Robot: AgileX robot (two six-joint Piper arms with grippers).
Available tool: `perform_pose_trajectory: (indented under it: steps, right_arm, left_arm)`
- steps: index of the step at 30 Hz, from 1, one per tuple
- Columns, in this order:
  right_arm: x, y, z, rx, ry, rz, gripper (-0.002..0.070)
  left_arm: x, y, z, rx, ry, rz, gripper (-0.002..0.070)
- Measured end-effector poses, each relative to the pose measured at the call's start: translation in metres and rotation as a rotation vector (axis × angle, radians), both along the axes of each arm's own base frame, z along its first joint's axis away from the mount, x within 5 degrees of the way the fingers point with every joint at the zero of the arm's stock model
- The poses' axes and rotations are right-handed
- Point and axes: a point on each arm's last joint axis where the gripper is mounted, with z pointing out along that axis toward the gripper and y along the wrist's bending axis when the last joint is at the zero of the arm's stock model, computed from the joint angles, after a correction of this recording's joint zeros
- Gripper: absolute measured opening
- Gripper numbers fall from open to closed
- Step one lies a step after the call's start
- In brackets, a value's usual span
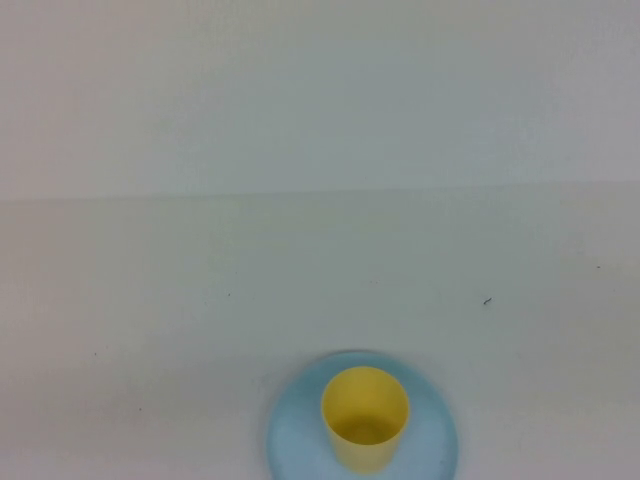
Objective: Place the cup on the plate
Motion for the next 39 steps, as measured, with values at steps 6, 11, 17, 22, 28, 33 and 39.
perform_pose_trajectory:
  steps: [6, 11, 17, 22, 28, 33, 39]
  right_arm:
    - [0.009, 0.004, -0.021, 0.014, -0.196, -0.007, 0.0001]
    - [0.009, 0.006, -0.073, 0.141, -0.256, -0.06, 0.0001]
    - [0.001, -0.006, -0.121, 0.369, -0.218, -0.249, 0.0001]
    - [-0.003, -0.016, -0.14, 0.402, -0.243, -0.395, 0.0001]
    - [-0.004, -0.023, -0.148, 0.371, -0.221, -0.505, 0.0001]
    - [-0.004, -0.027, -0.149, 0.358, -0.22, -0.584, 0.0001]
    - [-0.004, -0.034, -0.15, 0.345, -0.236, -0.717, 0.0001]
  left_arm:
    - [0.024, 0.003, -0.047, -0.07, -0.139, 0.022, 0.0001]
    - [0.028, 0.004, -0.065, -0.104, -0.145, 0.029, 0.0]
    - [0.028, 0.001, -0.082, -0.144, 0.043, 0.011, 0.0]
    - [0.026, -0.001, -0.098, -0.204, 0.213, 0.027, 0.0]
    - [0.025, 0.003, -0.1, -0.249, 0.238, 0.107, 0.0]
    - [0.024, 0.01, -0.1, -0.278, 0.226, 0.181, 0.0]
    - [0.025, 0.006, -0.1, -0.239, 0.236, 0.106, 0.0]
